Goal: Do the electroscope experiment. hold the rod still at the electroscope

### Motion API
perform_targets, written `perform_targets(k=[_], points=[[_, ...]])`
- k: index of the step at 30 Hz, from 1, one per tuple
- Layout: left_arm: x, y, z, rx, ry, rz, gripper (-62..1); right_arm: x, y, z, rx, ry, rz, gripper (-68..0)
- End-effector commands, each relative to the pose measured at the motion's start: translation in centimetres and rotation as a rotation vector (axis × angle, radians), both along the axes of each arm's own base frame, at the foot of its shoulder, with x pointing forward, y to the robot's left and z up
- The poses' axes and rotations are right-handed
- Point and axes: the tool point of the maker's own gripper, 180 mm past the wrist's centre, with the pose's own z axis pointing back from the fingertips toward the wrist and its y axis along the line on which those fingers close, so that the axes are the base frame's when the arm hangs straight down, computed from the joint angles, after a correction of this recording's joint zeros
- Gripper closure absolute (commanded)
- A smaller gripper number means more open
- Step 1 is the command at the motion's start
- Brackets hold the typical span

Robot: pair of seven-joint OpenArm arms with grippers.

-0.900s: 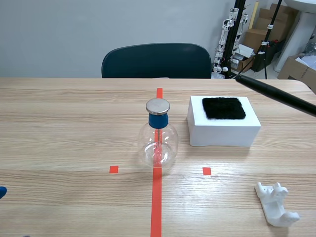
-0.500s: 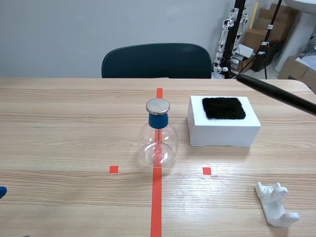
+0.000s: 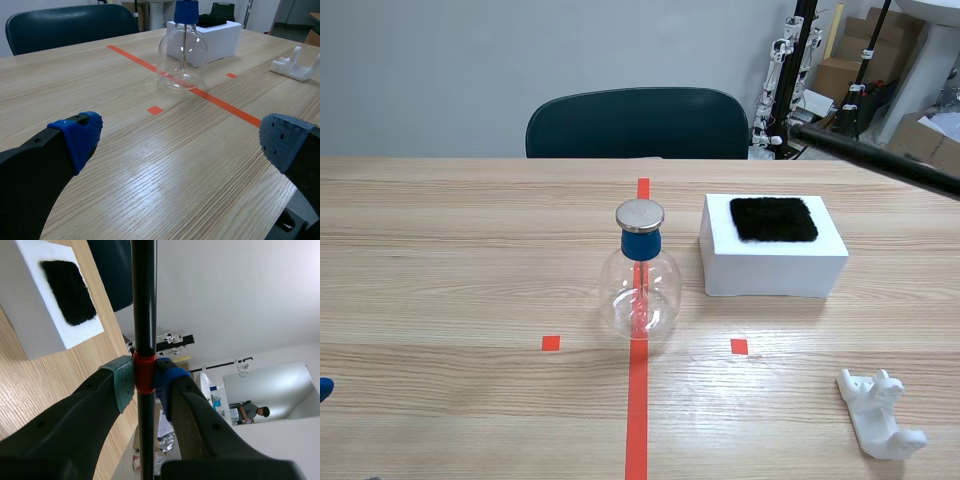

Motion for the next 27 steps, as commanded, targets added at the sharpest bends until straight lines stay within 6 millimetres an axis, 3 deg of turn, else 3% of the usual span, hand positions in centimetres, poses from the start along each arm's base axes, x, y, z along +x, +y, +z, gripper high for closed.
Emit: perform_targets(k=[1,14,19,27], points=[[0.1,0.2,1.2,-0.037,-0.046,0.005,-62.3,0.3,0.0,0.6,-0.033,-0.031,0.008,0.0],[0.1,0.2,1.2,-0.037,-0.046,0.005,-62.3,6.7,-2.3,3.2,-0.278,-0.165,-0.143,0.0],[0.1,0.2,1.2,-0.037,-0.047,0.005,-62.3,8.8,-1.4,4.0,-0.363,-0.228,-0.177,0.0],[0.1,0.2,1.2,-0.037,-0.046,0.005,-62.3,11.1,2.2,5.2,-0.485,-0.351,-0.159,0.0]])
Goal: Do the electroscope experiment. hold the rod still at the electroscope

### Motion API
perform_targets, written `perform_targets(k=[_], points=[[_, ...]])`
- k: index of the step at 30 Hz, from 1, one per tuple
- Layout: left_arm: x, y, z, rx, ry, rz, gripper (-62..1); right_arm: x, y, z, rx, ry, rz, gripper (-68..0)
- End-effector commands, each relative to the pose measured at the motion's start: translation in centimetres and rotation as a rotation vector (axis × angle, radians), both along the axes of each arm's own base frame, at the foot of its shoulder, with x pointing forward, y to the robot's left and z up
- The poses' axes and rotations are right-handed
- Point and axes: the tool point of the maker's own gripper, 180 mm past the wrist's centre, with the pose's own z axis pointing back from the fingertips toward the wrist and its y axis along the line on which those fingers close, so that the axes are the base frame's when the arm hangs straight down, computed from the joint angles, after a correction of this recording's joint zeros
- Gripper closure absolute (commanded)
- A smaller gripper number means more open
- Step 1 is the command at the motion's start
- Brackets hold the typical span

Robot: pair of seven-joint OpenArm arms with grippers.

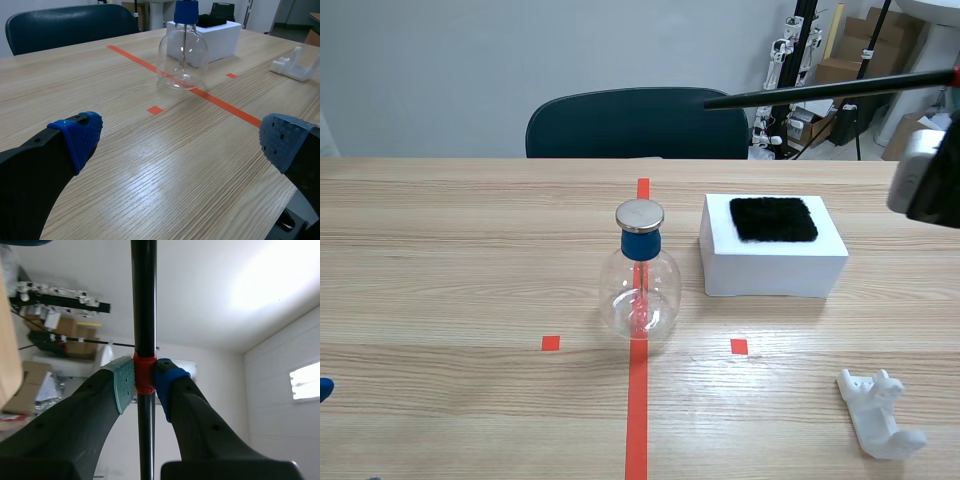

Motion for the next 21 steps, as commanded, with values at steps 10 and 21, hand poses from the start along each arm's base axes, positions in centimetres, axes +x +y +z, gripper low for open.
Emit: perform_targets(k=[10,21], points=[[0.0,0.1,1.2,-0.036,-0.045,0.004,-62.3,1.3,4.5,0.4,-0.163,-0.078,0.048,0.0],[0.0,0.1,1.2,-0.036,-0.045,0.003,-62.3,1.9,5.4,-2.5,-0.257,-0.044,0.068,0.0]])
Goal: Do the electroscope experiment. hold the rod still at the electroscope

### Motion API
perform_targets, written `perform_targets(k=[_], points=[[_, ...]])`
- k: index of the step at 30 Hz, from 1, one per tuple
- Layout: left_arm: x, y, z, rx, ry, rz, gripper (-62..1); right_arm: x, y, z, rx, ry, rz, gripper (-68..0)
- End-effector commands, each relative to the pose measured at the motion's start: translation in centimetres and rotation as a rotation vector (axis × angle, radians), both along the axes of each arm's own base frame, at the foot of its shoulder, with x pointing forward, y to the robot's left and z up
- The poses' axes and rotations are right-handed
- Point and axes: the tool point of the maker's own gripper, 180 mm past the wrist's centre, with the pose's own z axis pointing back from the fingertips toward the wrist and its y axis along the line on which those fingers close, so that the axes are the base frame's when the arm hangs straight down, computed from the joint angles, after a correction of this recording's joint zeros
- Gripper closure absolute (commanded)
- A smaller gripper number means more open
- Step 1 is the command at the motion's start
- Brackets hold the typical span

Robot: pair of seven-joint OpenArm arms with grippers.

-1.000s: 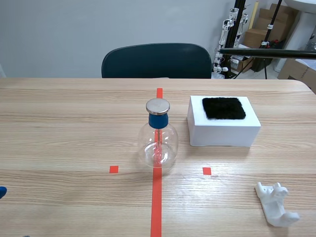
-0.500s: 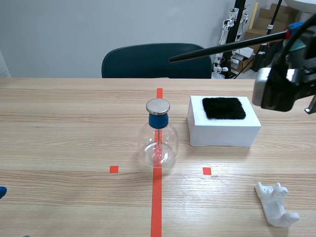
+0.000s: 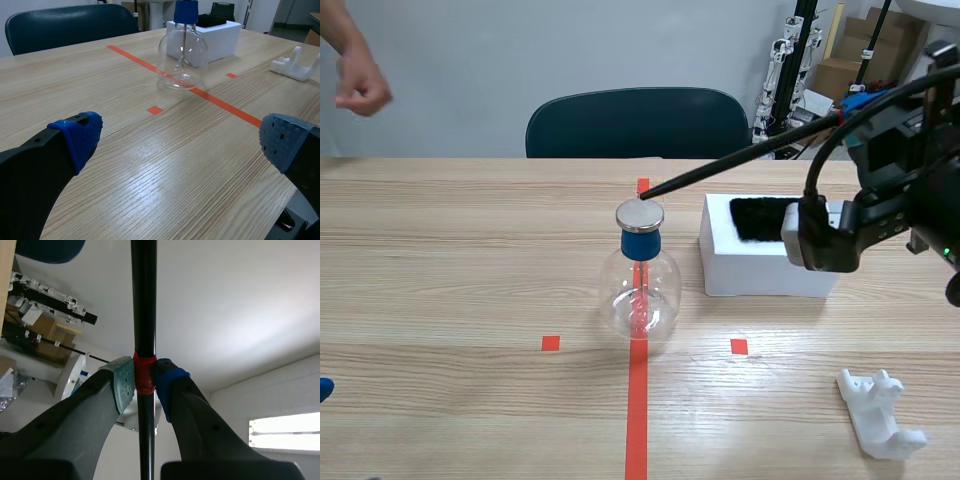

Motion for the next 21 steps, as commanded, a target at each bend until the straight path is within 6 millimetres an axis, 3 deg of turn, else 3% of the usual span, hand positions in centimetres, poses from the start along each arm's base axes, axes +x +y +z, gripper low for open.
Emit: perform_targets(k=[1,11,21], points=[[0.0,0.2,1.2,-0.036,-0.045,0.003,-62.3,0.9,0.0,1.7,0.004,-0.063,-0.006,0.0],[0.0,0.1,1.2,-0.036,-0.045,0.003,-62.3,0.9,0.7,0.3,-0.029,-0.035,0.025,0.0],[0.0,0.1,1.2,-0.036,-0.045,0.003,-62.3,0.8,0.9,0.2,-0.038,-0.038,0.032,0.0]])
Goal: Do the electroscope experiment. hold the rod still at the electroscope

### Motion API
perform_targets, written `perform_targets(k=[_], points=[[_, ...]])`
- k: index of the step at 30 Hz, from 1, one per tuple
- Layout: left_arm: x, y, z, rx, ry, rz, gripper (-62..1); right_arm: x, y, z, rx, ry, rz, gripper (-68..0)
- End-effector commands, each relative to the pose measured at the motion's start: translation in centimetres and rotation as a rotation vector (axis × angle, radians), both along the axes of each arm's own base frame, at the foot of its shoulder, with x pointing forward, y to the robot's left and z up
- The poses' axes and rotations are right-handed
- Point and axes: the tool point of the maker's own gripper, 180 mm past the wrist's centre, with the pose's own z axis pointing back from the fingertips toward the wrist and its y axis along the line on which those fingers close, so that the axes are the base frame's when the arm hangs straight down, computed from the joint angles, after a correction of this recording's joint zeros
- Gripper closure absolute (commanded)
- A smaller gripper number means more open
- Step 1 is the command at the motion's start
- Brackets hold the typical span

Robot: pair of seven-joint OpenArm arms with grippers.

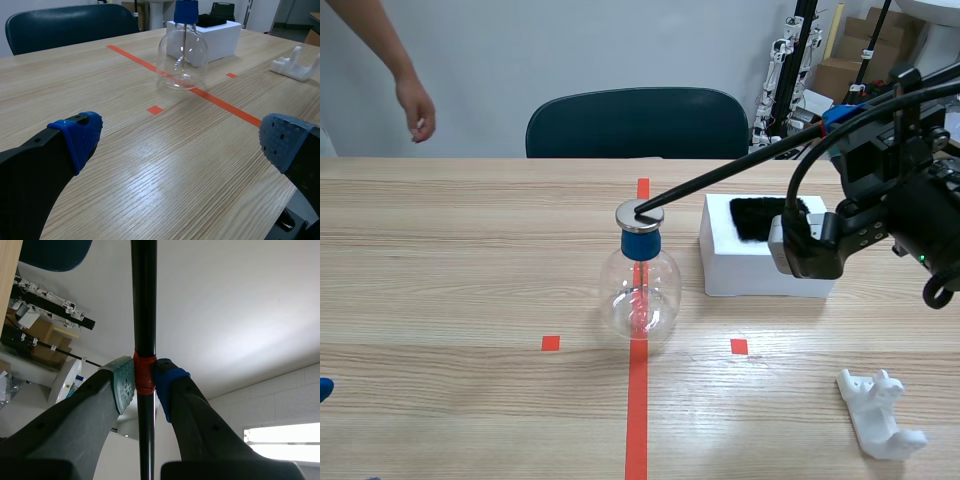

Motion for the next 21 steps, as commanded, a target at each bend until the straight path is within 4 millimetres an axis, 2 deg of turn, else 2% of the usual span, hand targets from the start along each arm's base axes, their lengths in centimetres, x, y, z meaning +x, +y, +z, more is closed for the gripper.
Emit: perform_targets(k=[1,21], points=[[0.02,0.14,1.18,-0.036,-0.045,0.003,-62.3,0.44,-0.04,1.25,-0.001,-0.042,0.001,0.0],[0.02,0.14,1.18,-0.036,-0.045,0.003,-62.3,0.53,-0.35,1.19,0.038,-0.026,-0.017,0.0]])
